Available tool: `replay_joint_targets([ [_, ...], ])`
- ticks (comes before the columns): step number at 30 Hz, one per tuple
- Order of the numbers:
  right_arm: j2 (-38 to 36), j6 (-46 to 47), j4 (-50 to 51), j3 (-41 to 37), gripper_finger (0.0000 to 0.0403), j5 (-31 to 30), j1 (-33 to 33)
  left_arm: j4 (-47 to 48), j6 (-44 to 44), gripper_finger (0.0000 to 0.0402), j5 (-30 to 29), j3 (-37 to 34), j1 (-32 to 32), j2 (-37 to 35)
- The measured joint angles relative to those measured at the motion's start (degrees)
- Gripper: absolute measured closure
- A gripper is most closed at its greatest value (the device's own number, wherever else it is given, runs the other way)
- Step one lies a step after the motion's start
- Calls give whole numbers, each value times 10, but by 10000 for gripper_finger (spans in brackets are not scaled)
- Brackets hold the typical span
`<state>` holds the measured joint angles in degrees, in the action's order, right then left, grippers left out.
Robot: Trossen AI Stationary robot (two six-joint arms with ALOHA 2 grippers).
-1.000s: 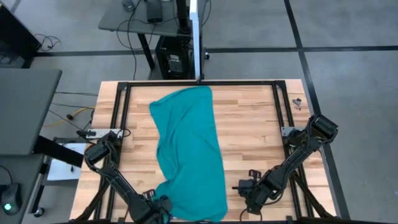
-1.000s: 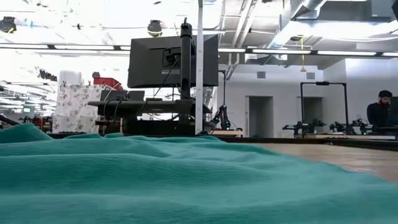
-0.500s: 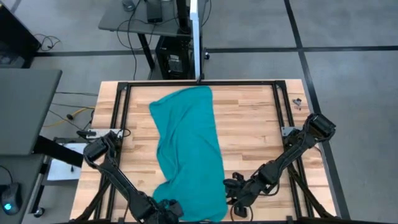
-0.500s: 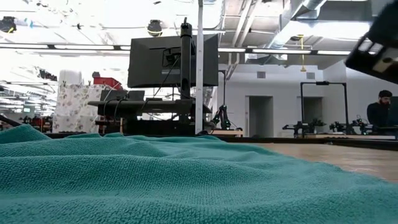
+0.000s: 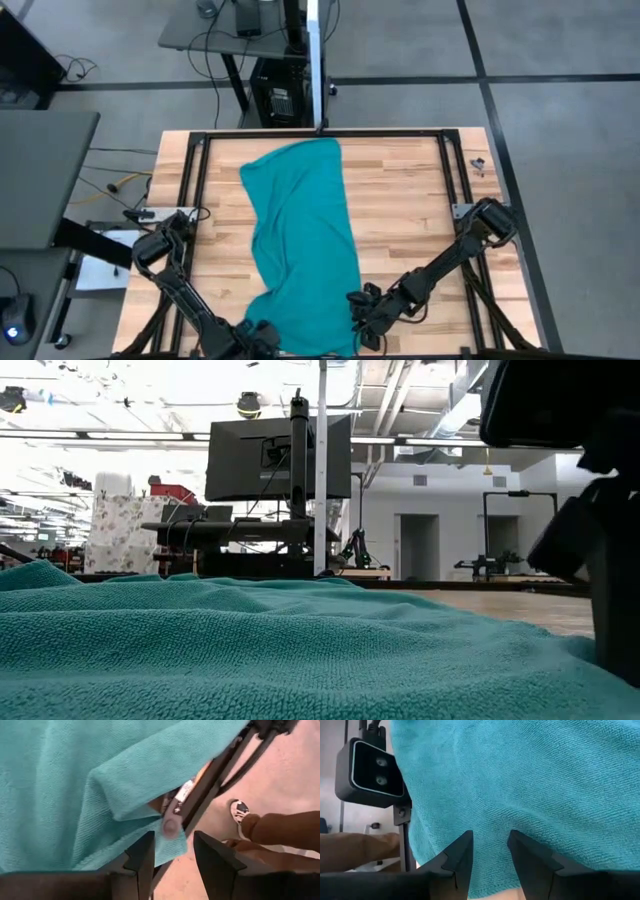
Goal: Roll towel
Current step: Fold the blue towel
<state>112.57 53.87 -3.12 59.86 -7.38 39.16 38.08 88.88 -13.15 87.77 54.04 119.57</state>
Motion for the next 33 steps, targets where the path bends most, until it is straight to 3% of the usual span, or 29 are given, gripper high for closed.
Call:
replay_joint_targets([
  [19,-39,10,173,-1,276,55,61,57,76,281,65,20,82,30],
  [26,-80,2,196,-6,276,53,33,94,34,281,83,73,59,25],
  [33,-170,-39,209,-5,276,48,-14,189,3,281,37,155,21,-22],
])
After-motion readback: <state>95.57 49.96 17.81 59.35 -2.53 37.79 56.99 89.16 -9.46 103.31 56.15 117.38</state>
